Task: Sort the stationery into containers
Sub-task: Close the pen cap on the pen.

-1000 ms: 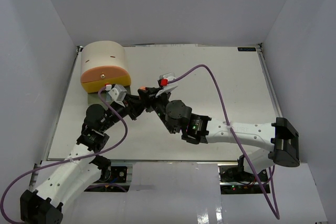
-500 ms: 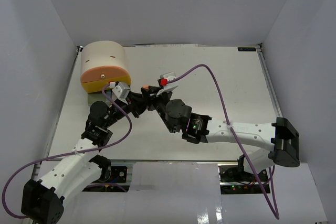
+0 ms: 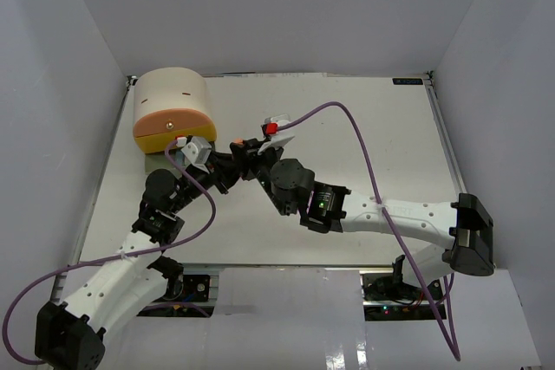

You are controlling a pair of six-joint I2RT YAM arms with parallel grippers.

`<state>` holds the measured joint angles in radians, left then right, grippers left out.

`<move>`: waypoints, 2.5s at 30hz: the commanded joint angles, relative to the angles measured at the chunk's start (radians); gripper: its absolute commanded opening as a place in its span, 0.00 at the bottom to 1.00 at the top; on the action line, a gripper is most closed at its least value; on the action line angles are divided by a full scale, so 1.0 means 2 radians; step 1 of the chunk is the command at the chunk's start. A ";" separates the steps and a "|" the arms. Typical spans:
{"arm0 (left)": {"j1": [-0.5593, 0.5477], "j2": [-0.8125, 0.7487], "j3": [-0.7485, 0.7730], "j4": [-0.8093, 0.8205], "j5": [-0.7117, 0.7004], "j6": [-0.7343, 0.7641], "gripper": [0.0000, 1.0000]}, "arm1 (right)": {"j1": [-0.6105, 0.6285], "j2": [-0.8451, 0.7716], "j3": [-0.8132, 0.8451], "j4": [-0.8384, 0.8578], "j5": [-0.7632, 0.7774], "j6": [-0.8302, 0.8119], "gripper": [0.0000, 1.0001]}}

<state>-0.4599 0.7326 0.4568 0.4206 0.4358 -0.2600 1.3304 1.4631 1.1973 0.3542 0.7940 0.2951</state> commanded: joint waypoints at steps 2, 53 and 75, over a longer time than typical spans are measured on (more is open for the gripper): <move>0.005 -0.026 0.054 0.105 -0.047 0.014 0.01 | 0.020 0.022 -0.021 -0.126 -0.061 0.047 0.08; 0.005 -0.013 0.008 0.028 0.037 -0.013 0.15 | 0.025 -0.020 -0.012 -0.146 -0.014 0.032 0.27; 0.005 -0.009 0.009 0.026 0.043 -0.020 0.17 | 0.015 -0.010 0.035 -0.140 -0.001 0.015 0.45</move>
<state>-0.4553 0.7254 0.4419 0.4004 0.5339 -0.2897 1.3571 1.4284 1.2263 0.1104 0.7856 0.3508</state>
